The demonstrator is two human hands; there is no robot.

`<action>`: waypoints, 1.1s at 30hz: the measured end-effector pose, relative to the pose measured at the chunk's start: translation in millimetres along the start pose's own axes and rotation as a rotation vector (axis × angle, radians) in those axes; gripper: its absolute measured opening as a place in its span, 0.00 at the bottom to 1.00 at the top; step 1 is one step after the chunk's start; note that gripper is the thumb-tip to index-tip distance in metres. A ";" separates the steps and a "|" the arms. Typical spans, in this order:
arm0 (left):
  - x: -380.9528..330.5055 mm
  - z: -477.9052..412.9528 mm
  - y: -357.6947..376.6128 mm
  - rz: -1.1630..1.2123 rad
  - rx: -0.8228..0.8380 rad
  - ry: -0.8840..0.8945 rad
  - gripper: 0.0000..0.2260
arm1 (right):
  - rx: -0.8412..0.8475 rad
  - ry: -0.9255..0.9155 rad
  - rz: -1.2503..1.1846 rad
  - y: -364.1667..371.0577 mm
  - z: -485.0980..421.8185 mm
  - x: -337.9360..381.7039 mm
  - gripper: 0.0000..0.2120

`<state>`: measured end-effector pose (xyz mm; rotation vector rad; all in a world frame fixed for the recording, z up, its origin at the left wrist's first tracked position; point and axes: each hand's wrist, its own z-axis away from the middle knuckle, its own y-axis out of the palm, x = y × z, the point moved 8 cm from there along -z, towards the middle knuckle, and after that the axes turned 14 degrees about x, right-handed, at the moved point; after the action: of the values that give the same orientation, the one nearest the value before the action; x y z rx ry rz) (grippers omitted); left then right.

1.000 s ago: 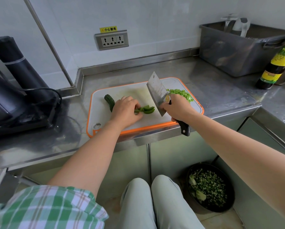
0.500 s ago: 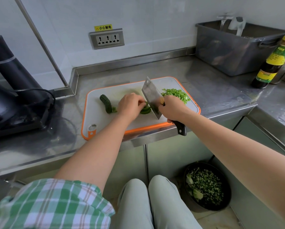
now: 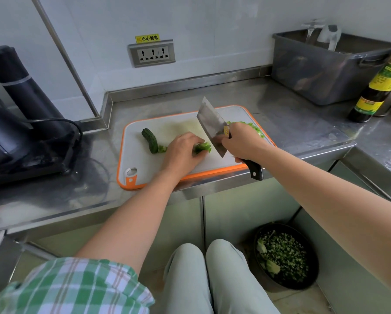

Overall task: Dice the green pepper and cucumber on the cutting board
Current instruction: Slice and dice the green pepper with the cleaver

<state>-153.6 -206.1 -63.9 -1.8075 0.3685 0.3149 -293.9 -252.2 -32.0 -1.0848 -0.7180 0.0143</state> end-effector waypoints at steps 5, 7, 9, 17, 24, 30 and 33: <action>-3.5 0.9 2.3 0.014 -0.029 -0.002 0.06 | 0.053 0.012 0.146 0.8 4.4 9.9 0.07; -2.2 1.0 3.0 0.022 -0.023 -0.006 0.07 | 0.066 0.017 0.188 1.7 4.2 12.1 0.07; -1.8 0.8 2.7 0.038 -0.022 0.003 0.07 | 0.074 0.015 0.224 1.3 4.6 14.6 0.08; -3.0 1.1 0.2 0.075 -0.047 0.024 0.05 | 0.152 0.007 0.330 0.2 2.0 18.2 0.09; -2.5 0.2 1.1 0.068 -0.035 0.024 0.04 | 0.029 -0.001 0.328 18.0 -17.2 17.3 0.03; -0.6 0.7 0.7 0.089 -0.039 0.006 0.06 | -0.043 -0.040 0.206 1.3 -14.7 8.7 0.10; -1.9 0.9 -0.7 0.093 -0.039 0.011 0.05 | 0.011 -0.052 0.229 -4.2 -7.6 15.0 0.09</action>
<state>-155.0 -204.9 -62.8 -1.8340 0.4581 0.3794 -279.5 -255.1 -22.8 -1.1547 -0.6358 0.2429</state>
